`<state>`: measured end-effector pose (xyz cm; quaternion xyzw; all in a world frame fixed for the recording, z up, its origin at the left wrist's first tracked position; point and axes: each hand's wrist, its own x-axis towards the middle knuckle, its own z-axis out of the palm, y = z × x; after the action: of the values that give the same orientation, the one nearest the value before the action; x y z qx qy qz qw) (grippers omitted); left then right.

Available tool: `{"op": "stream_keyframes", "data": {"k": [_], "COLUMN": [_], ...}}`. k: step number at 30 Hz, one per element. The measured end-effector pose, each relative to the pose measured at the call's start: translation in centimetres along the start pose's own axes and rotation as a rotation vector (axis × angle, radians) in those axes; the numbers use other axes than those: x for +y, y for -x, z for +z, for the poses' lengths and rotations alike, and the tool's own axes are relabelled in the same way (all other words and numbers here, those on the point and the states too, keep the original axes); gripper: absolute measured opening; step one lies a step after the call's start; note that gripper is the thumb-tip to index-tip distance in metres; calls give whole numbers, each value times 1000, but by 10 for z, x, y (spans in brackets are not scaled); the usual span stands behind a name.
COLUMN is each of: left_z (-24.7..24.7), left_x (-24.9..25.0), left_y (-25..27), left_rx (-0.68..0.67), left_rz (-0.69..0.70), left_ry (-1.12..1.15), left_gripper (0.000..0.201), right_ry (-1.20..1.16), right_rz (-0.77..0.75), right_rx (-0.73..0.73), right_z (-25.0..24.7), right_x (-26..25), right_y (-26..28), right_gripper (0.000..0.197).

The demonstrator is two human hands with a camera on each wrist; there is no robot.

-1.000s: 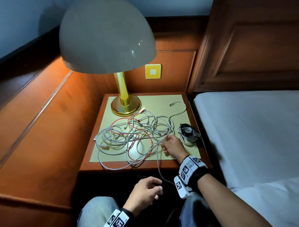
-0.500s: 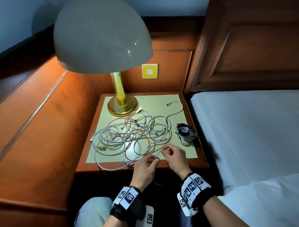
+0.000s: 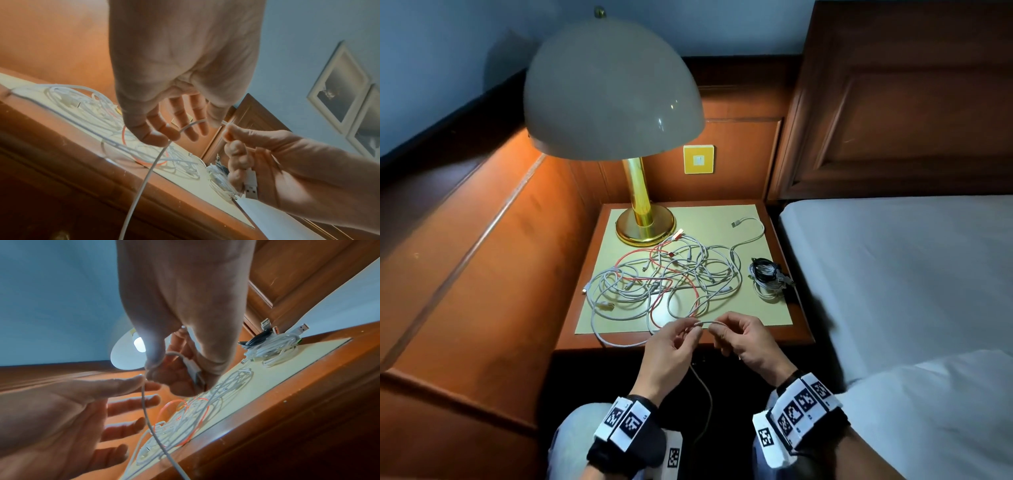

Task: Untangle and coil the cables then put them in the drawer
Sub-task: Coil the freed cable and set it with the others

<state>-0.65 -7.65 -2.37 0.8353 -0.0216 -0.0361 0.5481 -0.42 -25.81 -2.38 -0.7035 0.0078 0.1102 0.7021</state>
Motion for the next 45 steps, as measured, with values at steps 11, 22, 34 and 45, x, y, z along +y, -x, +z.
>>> {"op": "stream_keyframes", "data": {"k": [11,22,34,45], "left_z": [-21,2,-2,-34], "left_x": [27,29,34,52], "left_y": [17,39,48,26], "left_rx": [66,-105,-88,-16], "left_rz": [182,106,338,700], "left_ry": [162,371,-116,-291], "left_gripper": [14,18,22,13], "right_ry": [-326,-553,417,-254], "right_rz": [117,-123,-627,-34], "right_rx": [-356,-385,83,-238], "right_z": [5,33,8,7], "right_x": [-38,-63,-66,-41], "right_y": [44,60,29,50], "right_gripper": [22,13,10,16]}}
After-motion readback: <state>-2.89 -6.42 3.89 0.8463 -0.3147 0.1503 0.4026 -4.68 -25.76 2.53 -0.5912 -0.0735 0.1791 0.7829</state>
